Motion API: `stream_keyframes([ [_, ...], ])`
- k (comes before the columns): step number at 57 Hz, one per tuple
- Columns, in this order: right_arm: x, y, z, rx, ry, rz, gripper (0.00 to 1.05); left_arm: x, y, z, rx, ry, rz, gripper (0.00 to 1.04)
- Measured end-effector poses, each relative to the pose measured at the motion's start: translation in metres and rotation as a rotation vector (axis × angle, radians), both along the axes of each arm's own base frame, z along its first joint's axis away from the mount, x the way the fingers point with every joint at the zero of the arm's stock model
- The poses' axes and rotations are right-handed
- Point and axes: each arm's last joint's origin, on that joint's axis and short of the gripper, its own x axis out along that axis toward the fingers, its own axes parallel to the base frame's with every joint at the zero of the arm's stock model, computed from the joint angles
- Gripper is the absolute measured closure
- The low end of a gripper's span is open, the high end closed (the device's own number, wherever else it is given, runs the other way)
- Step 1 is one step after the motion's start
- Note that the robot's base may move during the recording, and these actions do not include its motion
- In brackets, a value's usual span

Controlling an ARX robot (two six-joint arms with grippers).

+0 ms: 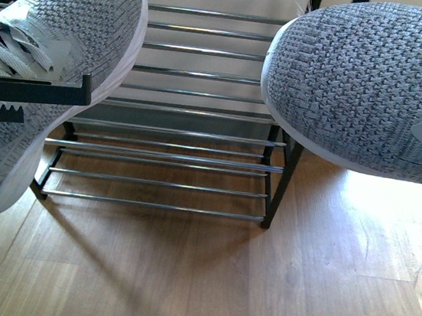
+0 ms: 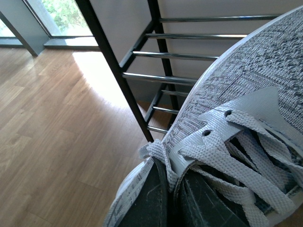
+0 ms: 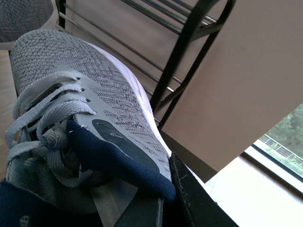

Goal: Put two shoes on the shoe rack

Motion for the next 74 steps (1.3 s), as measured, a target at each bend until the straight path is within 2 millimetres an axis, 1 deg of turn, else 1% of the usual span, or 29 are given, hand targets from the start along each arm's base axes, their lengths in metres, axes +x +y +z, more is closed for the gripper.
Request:
stream_keyframes([
  [74,-0.0003,0.0003,-0.0007,0.001,0.002,0.002,1.03,-0.0003,-0.0006,0.0003,-0.003,0.001,-0.008,1.03],
])
